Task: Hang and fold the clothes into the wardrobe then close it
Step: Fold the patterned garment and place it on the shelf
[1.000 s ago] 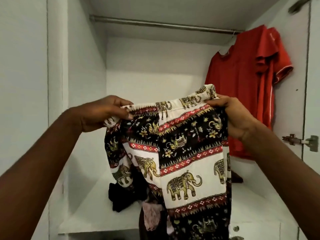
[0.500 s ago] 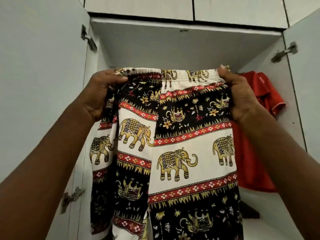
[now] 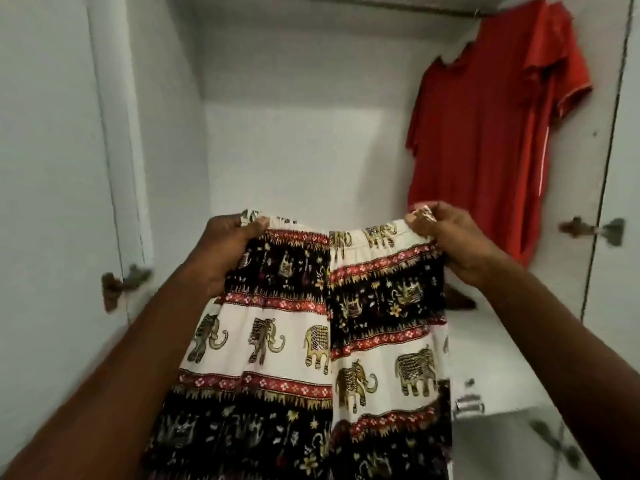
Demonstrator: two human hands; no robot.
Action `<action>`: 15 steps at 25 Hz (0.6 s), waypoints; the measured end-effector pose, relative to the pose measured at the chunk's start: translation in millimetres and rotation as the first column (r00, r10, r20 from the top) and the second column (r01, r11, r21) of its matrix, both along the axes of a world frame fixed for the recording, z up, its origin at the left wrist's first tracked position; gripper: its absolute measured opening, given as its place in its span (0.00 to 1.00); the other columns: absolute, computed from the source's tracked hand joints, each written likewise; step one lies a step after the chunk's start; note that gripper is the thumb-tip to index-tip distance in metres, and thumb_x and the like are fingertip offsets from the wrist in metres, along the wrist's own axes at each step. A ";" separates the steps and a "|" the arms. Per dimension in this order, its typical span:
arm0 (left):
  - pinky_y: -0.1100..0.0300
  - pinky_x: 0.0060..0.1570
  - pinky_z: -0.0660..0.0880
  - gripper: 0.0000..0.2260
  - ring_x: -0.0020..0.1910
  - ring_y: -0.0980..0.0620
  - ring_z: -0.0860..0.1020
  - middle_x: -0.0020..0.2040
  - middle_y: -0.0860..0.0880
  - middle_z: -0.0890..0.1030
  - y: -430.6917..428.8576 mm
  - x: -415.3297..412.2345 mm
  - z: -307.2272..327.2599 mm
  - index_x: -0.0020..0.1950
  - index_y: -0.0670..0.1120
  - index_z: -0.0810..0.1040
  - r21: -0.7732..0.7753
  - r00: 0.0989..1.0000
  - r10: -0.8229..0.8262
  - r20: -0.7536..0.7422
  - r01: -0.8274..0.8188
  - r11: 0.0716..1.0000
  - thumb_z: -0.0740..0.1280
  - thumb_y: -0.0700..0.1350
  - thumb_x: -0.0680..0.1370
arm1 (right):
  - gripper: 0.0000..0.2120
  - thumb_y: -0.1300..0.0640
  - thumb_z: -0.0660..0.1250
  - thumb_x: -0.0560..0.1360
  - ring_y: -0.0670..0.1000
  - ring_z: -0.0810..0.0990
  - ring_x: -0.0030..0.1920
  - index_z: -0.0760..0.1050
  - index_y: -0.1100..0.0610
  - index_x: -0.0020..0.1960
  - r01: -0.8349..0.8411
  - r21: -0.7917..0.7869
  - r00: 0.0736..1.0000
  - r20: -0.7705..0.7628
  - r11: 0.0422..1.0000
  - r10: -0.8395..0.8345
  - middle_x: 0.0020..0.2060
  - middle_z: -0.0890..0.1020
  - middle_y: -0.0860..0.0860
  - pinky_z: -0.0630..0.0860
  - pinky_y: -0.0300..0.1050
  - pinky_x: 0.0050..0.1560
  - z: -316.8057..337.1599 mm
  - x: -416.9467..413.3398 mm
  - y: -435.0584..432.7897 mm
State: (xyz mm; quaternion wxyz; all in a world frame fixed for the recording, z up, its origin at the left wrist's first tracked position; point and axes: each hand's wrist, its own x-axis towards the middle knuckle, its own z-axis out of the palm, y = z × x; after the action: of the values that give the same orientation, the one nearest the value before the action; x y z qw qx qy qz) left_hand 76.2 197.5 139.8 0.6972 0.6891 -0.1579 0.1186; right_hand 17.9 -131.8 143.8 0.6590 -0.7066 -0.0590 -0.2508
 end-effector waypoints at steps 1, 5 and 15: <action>0.48 0.45 0.84 0.05 0.40 0.44 0.87 0.45 0.40 0.87 -2.7 6.6 -27.7 0.47 0.43 0.85 0.015 0.998 0.003 -0.068 -0.002 1.000 0.73 0.44 0.79 | 0.07 0.62 0.73 0.76 0.49 0.84 0.38 0.81 0.57 0.54 -0.009 -0.030 0.997 -0.073 1.000 0.007 0.40 0.85 0.53 0.81 0.42 0.36 -24.1 1.3 -3.7; 0.46 0.50 0.83 0.05 0.42 0.42 0.86 0.38 0.45 0.87 -23.7 2.5 -132.8 0.41 0.44 0.85 0.026 0.959 0.135 -0.249 -0.133 0.991 0.77 0.44 0.75 | 0.06 0.62 0.76 0.73 0.47 0.82 0.33 0.83 0.60 0.49 0.007 -0.112 0.954 -0.296 0.994 -0.040 0.35 0.85 0.51 0.77 0.39 0.31 -117.2 -4.0 0.4; 0.43 0.51 0.83 0.05 0.44 0.51 0.86 0.43 0.52 0.88 -144.6 -104.2 -310.9 0.49 0.50 0.86 0.080 0.912 0.301 -0.277 -0.290 0.954 0.77 0.44 0.75 | 0.09 0.65 0.71 0.78 0.53 0.87 0.49 0.82 0.57 0.57 -0.059 0.189 0.888 -0.439 0.980 0.138 0.46 0.88 0.52 0.84 0.48 0.52 -311.0 -52.5 59.6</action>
State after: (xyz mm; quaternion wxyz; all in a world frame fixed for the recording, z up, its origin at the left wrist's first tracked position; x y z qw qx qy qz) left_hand -28.0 52.9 -171.1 0.6738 0.7276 0.0486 0.1188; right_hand -34.6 -72.2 -167.2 0.7246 -0.6825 0.0808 -0.0504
